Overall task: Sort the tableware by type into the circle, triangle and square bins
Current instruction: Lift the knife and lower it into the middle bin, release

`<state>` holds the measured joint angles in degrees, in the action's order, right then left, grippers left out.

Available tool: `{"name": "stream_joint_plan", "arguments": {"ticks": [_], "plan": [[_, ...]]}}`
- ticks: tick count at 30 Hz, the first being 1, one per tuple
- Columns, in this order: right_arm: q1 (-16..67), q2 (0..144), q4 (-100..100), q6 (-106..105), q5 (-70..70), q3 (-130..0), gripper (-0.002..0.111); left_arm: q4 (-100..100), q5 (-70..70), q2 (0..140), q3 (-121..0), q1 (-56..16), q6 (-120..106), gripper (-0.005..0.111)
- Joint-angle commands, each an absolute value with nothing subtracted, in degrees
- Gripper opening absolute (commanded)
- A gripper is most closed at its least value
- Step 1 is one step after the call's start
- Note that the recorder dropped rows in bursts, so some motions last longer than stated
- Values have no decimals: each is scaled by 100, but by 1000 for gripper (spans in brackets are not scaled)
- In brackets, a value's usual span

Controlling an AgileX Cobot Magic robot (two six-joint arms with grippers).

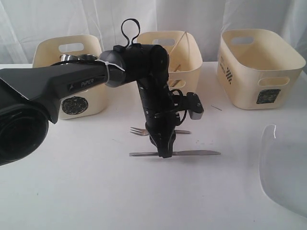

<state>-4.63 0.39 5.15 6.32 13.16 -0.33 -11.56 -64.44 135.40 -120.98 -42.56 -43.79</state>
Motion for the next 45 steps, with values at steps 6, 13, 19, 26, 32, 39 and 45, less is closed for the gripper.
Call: {"name": "stream_joint_plan", "arguments": {"ticks": [6, 13, 19, 26, 32, 39, 45], "plan": [[-450, 0, 534, 623, 1274, 0, 0, -1572, -6381, 13408, -12067, -4271, -4322, 0], [-450, 0, 534, 623, 1274, 0, 0, -1572, -4884, 12919, -12077, -4282, -4370, 0], [-450, 0, 534, 623, 1274, 0, 0, -1572, -3832, 12644, -12077, -4357, -4719, 0], [-450, 0, 534, 623, 1274, 0, 0, -1550, -2763, 12561, -12077, -4402, -4951, 0], [-450, 0, 534, 623, 1274, 0, 0, -1550, -2720, 12551, -12077, -4402, -5134, 0], [-450, 0, 534, 623, 1274, 0, 0, -1265, -2941, 12332, -12077, -4402, -5116, 0], [-450, 0, 534, 623, 1274, 0, 0, -1092, -2976, 12134, -12077, -4294, -5100, 0]]}}
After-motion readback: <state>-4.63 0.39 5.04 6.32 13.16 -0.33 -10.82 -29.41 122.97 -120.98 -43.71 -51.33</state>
